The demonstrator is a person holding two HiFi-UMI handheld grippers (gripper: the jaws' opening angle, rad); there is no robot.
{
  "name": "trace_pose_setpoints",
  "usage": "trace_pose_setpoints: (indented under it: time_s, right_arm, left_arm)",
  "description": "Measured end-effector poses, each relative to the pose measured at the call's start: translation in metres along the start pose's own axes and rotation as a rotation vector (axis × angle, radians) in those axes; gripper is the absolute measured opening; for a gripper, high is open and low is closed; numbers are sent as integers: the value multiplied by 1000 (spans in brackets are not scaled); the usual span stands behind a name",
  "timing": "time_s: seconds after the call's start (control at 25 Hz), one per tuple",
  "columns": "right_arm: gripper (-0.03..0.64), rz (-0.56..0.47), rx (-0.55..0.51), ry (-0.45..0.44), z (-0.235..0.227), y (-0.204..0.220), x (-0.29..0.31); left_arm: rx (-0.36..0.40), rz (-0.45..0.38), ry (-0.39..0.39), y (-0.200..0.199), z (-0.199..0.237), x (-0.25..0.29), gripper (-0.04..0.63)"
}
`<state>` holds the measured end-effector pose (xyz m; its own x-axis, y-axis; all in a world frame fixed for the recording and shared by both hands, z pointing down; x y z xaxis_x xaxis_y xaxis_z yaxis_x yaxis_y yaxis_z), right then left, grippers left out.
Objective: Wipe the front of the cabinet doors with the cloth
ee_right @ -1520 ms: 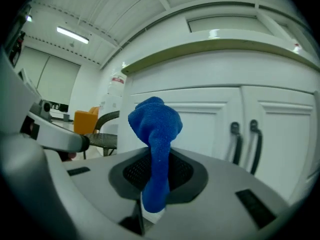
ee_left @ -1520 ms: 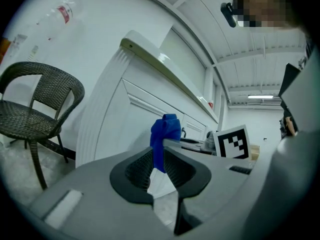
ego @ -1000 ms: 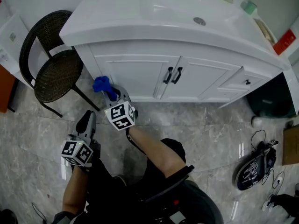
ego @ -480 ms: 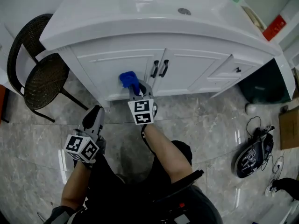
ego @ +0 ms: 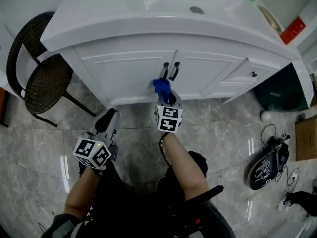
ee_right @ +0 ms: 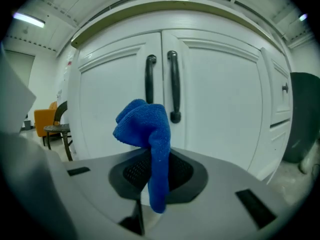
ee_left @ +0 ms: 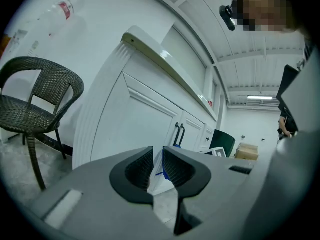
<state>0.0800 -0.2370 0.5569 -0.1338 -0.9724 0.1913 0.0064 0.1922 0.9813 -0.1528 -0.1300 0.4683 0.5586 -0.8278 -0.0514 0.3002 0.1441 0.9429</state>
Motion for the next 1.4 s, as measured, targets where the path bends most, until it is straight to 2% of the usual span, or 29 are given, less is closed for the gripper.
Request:
trace_pose_setpoints:
  time_s: [0.16,0.32,0.6,0.72,0.84,1.04,1.4]
  right_arm:
    - [52,-71,23,-167,59,-4,-6]
    - [52,-125,2,-344,134,-8,-3]
    - [52,-122,-84,-644,249,7,-2]
    - [52,-108,-150,-713,280,23,7]
    - [52,-84,-174,-682,277,31,26]
    - [52,-46,-161,-565,236,36,45]
    - [52,2,-121,-297,113,46,37]
  left_arm:
    - [-4,-11,-47,-3,15,-11,63]
    - [2,-23,-98,-11,28,-27,63]
    - [37,-37,-206,-26,49,-67,63]
    - [56,-41,-247,-33,57,-82,63]
    - [67,-47,-272,-36,63,-89,63]
    - [71,-32,-261,-32,60,-85,63]
    - [53,-7,-103,-17,28,-35,63]
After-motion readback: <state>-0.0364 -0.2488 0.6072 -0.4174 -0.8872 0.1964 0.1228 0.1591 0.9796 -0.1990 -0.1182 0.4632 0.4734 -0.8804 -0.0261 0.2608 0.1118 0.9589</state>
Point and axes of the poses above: the fingertips, and each gripper's own axes: x forward along the fingers, z to its left, y out of its underside, the point moved 4 cm from there along -x, backward along the fingers, and after that the axes turned 8 degrees about -z, right-handed, at the moved point
